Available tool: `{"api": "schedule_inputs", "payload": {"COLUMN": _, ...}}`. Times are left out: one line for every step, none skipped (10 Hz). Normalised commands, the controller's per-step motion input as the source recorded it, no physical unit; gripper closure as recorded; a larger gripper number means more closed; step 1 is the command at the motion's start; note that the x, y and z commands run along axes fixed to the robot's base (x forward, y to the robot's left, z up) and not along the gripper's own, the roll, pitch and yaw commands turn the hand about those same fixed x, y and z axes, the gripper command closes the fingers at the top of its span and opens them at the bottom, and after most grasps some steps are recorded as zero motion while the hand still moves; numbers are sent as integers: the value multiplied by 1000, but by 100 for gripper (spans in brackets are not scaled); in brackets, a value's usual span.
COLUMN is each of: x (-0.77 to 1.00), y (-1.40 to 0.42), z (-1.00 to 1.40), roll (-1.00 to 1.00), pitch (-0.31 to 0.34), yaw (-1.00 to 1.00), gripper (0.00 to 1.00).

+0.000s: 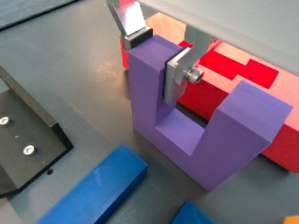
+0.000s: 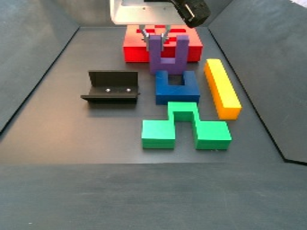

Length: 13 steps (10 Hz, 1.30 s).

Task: Pick up the purple object. Move up. Move to above the board. Insert the purple object.
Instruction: Pick up the purple object, then move up.

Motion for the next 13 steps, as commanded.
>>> {"api": "schedule_inputs", "payload": {"x": 0, "y": 0, "z": 0, "roll": 0, "pitch": 0, "yaw": 0, "gripper": 100}}
{"api": "schedule_inputs", "payload": {"x": 0, "y": 0, "z": 0, "roll": 0, "pitch": 0, "yaw": 0, "gripper": 100}}
{"api": "schedule_inputs", "payload": {"x": 0, "y": 0, "z": 0, "roll": 0, "pitch": 0, "yaw": 0, "gripper": 100}}
{"api": "schedule_inputs", "payload": {"x": 0, "y": 0, "z": 0, "roll": 0, "pitch": 0, "yaw": 0, "gripper": 100}}
{"api": "schedule_inputs", "payload": {"x": 0, "y": 0, "z": 0, "roll": 0, "pitch": 0, "yaw": 0, "gripper": 100}}
{"api": "schedule_inputs", "payload": {"x": 0, "y": 0, "z": 0, "roll": 0, "pitch": 0, "yaw": 0, "gripper": 100}}
{"api": "schedule_inputs", "payload": {"x": 0, "y": 0, "z": 0, "roll": 0, "pitch": 0, "yaw": 0, "gripper": 100}}
{"api": "schedule_inputs", "payload": {"x": 0, "y": 0, "z": 0, "roll": 0, "pitch": 0, "yaw": 0, "gripper": 100}}
{"api": "schedule_inputs", "payload": {"x": 0, "y": 0, "z": 0, "roll": 0, "pitch": 0, "yaw": 0, "gripper": 100}}
{"api": "schedule_inputs", "payload": {"x": 0, "y": 0, "z": 833, "roll": 0, "pitch": 0, "yaw": 0, "gripper": 100}}
{"api": "schedule_inputs", "payload": {"x": 5, "y": -71, "z": 828, "roll": -1, "pitch": -1, "yaw": -55, "gripper": 100}}
{"api": "schedule_inputs", "payload": {"x": -24, "y": -69, "z": 603, "roll": -17, "pitch": 28, "yaw": -55, "gripper": 100}}
{"api": "schedule_inputs", "payload": {"x": 0, "y": -25, "z": 292, "roll": -48, "pitch": 12, "yaw": -33, "gripper": 100}}
